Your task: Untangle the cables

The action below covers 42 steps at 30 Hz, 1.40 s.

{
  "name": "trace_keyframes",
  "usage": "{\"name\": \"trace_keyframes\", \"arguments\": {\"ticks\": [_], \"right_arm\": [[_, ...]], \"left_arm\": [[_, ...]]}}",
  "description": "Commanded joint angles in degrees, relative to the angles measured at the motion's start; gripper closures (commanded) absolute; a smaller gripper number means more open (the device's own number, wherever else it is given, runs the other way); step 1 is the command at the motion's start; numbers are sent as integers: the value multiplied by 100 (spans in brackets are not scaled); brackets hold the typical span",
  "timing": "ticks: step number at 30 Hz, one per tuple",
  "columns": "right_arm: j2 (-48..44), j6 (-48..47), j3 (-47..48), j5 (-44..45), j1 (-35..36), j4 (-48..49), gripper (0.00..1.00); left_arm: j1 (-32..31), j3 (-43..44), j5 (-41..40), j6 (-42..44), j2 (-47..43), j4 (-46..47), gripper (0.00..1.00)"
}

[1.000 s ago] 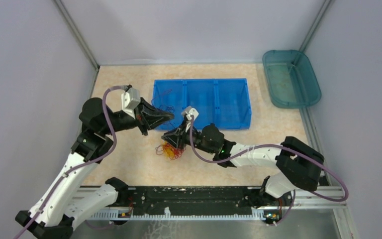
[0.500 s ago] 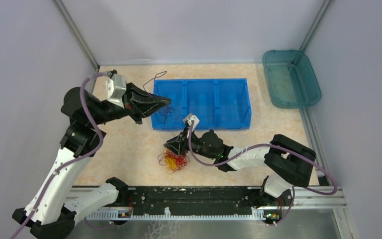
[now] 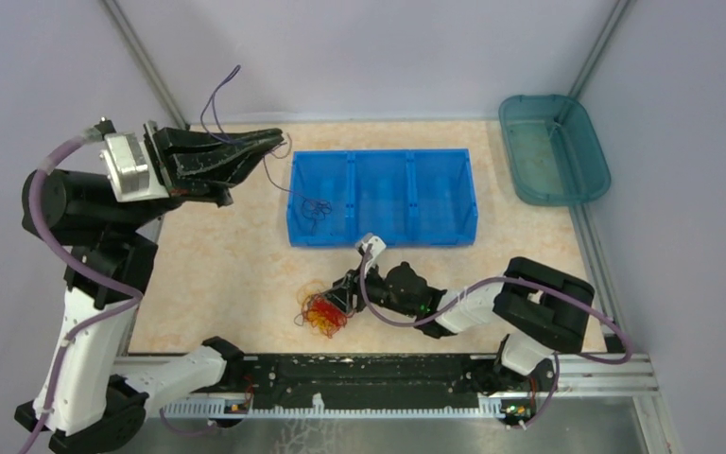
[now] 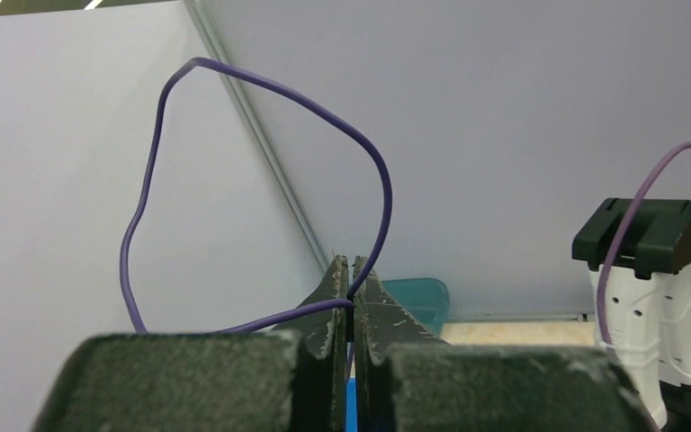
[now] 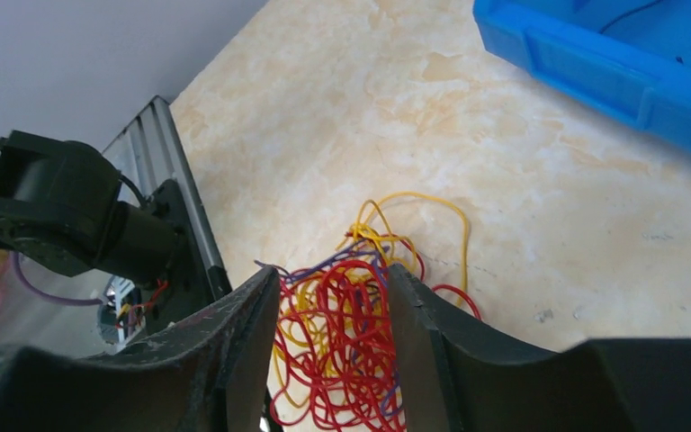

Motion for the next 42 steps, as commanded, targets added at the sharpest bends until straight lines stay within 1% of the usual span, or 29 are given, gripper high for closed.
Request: {"name": "trace_keyframes", "arguments": {"ticks": [1,4,7,10,11,16,21,26,33,36,39,42], "right_arm": [[-450,22,-125,345,64,360,48],[-1006,-82,-198,704,61,-106,39],[-1683,-204,-297,1284,43,-625,29],[-2384,-332,-390,1855,14,-1118,22],[-2615,-358,-402,2043,1,-1302,21],[-3696,-422,-578,2911,-110,-1948,21],[-4269,-453,-726,3289,-188,-2323,24],[-4372,-512,-669,3320,-198,-2414,25],[-4351,-667,-412,3164,-198,-2465,26],[-4341,-724,-350,3078,-197,-2434,26],[-4333,-807,-283,3062,-197,-2472,26],[-4341,-868,-265,3073,-198,-2500,26]], "left_arm": [[7,-104,-326,408,64,-48,100],[6,-518,-566,527,-9,16,100],[7,-1018,-954,703,-32,102,100],[8,-1531,-1261,920,25,238,100],[6,-1683,-1331,991,74,267,100],[16,-2147,-1654,1206,453,469,100],[35,-2521,-1832,1603,876,771,100],[247,-2612,-1743,1919,1474,881,100],[611,-2502,-1421,2068,2278,799,100],[717,-2530,-1316,2135,2614,933,100],[825,-2329,-1118,2079,2986,943,100],[852,-2037,-1192,2124,3391,610,100]]}}
